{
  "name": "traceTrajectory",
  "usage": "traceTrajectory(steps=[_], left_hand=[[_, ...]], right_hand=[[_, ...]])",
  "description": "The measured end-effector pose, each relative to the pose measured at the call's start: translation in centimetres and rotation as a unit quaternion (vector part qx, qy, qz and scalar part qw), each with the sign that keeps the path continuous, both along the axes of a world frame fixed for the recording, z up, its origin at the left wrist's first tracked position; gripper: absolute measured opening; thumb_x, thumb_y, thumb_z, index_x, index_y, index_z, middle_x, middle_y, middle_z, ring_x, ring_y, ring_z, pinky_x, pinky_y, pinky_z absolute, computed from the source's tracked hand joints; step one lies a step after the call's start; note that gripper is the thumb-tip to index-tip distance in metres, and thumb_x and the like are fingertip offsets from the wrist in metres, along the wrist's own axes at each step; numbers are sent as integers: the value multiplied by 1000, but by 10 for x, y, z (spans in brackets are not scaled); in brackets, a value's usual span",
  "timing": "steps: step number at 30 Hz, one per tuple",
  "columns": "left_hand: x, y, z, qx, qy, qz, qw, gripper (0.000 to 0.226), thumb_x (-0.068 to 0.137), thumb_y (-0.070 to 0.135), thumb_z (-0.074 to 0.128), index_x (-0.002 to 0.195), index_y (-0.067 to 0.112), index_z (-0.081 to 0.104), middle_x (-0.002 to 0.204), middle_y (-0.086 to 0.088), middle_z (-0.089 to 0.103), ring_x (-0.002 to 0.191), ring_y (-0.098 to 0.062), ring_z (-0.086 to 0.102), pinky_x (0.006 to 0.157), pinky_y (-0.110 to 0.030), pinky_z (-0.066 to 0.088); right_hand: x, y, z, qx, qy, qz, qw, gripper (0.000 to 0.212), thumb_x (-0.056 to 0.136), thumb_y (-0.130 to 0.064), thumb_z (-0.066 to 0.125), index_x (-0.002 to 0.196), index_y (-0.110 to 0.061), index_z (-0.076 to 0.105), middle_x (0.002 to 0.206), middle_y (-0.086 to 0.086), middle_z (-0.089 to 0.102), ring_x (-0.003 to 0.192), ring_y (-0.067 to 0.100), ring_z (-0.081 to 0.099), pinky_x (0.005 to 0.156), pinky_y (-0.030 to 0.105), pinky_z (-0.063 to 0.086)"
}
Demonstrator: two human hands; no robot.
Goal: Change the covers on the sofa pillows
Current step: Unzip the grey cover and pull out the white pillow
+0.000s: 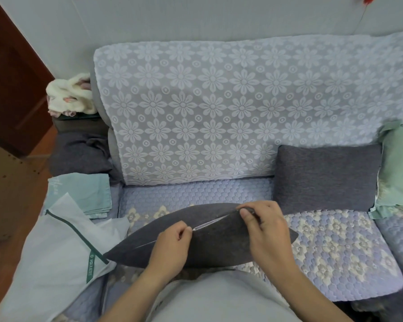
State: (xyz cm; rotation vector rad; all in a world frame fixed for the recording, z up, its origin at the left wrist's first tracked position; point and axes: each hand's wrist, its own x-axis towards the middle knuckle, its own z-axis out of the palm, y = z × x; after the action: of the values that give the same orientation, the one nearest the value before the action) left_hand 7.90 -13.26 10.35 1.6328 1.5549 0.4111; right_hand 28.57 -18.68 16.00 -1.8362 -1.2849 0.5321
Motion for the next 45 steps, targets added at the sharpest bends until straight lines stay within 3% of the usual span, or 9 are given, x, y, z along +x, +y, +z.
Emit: traceTrajectory(steps=[8, 12, 15, 19, 23, 26, 28, 34, 45], left_hand=[[-30, 21, -64, -124, 152, 79, 977, 31, 101, 24, 42, 74, 15, 54, 81, -5, 61, 81, -27, 59, 74, -39, 47], [-45, 18, -68, -114, 84, 52, 989, 30, 102, 20, 47, 77, 8, 57, 78, -6, 61, 80, -24, 59, 75, -39, 46], [-23, 8, -55, -85, 21, 18, 996, 29, 101, 19, 49, 77, 4, 55, 76, -10, 61, 74, -21, 56, 69, -39, 43], [19, -12, -48, -59, 58, -61, 995, 30, 97, 22, 50, 68, 13, 47, 66, -1, 55, 68, -18, 53, 68, -43, 42], [39, -22, -42, -69, 149, -108, 980, 29, 97, 27, 45, 69, 19, 47, 70, 3, 57, 73, -20, 56, 62, -38, 38], [41, -25, -37, -76, 179, -129, 972, 30, 99, 27, 43, 71, 19, 46, 73, 1, 56, 73, -21, 55, 62, -38, 39], [40, -28, -35, -78, 167, -121, 975, 31, 100, 26, 42, 69, 20, 42, 70, 2, 52, 69, -19, 50, 59, -37, 34], [20, -26, -43, -92, 173, -88, 977, 32, 99, 28, 42, 69, 20, 44, 70, 3, 54, 65, -16, 50, 56, -36, 35], [-64, 6, -20, -19, 112, 96, 989, 33, 99, 23, 50, 66, 16, 47, 66, -2, 57, 66, -21, 54, 68, -40, 45]], right_hand=[[38, 1, -9, -42, 46, -114, 992, 16, 101, -20, 54, 95, -30, 65, 95, -15, 58, 92, -2, 53, 76, 17, 38], [80, -6, -29, -106, 44, -186, 976, 15, 102, -19, 52, 99, -22, 66, 96, -6, 66, 88, 10, 58, 77, 33, 43], [108, -15, -45, -221, -66, -225, 947, 24, 102, -17, 49, 117, -13, 67, 109, 9, 68, 92, 23, 60, 79, 39, 50], [70, -17, -60, -224, -154, 48, 961, 44, 95, -28, 60, 139, -25, 52, 137, -6, 51, 130, 16, 45, 109, 33, 36], [-5, -15, -121, -296, -227, 345, 861, 54, 84, -45, 56, 131, -19, 49, 133, 5, 47, 120, 28, 45, 99, 37, 42], [-9, -6, -142, -201, -288, 340, 872, 29, 76, -31, 69, 95, -20, 50, 97, 2, 52, 85, 23, 54, 63, 31, 40], [-6, -2, -143, -156, -328, 361, 859, 26, 75, -30, 69, 87, -23, 47, 86, -2, 52, 74, 19, 51, 56, 30, 38], [-28, 0, -147, -145, -372, 382, 833, 44, 51, -21, 82, 78, -27, 47, 64, -9, 52, 52, 13, 52, 48, 27, 27], [-14, 5, -153, -179, -376, 293, 860, 56, 50, -14, 88, 77, -26, 40, 60, -8, 47, 40, 17, 46, 47, 27, 23]])
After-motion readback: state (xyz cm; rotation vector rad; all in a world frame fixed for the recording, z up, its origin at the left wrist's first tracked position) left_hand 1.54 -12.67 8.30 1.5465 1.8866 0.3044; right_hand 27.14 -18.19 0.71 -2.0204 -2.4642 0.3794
